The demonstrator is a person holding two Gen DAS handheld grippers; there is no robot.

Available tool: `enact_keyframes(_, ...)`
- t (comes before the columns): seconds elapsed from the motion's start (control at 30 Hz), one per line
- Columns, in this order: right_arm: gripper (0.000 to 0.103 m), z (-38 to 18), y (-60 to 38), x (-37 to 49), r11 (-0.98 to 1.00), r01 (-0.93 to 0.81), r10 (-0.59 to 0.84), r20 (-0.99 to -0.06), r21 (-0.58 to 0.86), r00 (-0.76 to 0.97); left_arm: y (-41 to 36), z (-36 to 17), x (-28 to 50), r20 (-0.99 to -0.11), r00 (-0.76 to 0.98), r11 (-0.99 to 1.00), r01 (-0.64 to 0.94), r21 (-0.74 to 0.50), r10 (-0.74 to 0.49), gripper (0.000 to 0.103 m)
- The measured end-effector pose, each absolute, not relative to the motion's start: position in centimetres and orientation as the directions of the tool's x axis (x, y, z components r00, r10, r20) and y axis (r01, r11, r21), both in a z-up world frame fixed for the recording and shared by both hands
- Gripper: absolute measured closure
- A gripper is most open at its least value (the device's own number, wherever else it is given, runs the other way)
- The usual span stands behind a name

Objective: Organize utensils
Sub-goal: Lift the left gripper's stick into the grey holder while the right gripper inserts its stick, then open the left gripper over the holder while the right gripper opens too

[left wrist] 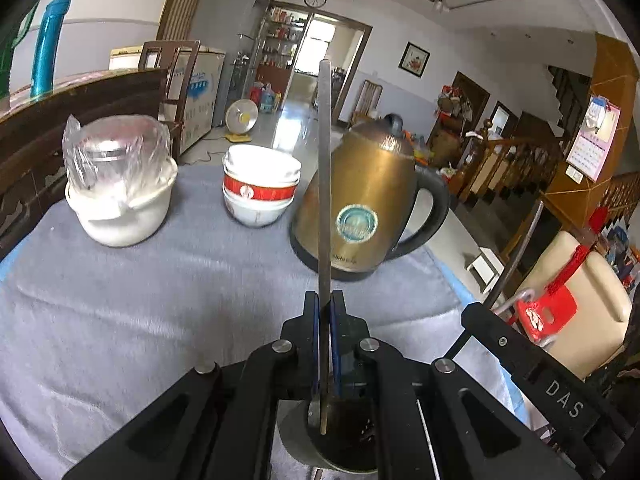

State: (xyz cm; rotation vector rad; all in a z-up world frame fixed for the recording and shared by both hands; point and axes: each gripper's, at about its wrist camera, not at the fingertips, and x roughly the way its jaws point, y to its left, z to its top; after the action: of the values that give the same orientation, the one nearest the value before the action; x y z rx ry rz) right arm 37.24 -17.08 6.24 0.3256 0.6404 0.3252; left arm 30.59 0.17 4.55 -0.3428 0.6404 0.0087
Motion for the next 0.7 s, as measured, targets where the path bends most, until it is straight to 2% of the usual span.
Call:
enact_keyframes(0.6,0.093,3.8,-16.5,36.9,0.896,-0.21,0.423,-0.606,0.392,0.674,0.1,3.7,29.2,-0.653,0.743,0.952,-0.069,-0.297,-0.149,0.097)
enact_keyframes(0.63,0.093,3.8,-16.5,36.8,0.896,-0.206,0.422,-0.61,0.393,0.671,0.1,3.7,29.2,-0.656,0.739,0.951,-0.069,-0.3,-0.153,0.094)
enact_keyframes(0.7,0.093,3.8,-16.6,36.7,0.897,-0.198,0.419,-0.618,0.395,0.666,0.2,3.8,28.9,-0.668,0.727,0.949,-0.073,-0.306,-0.159,0.08)
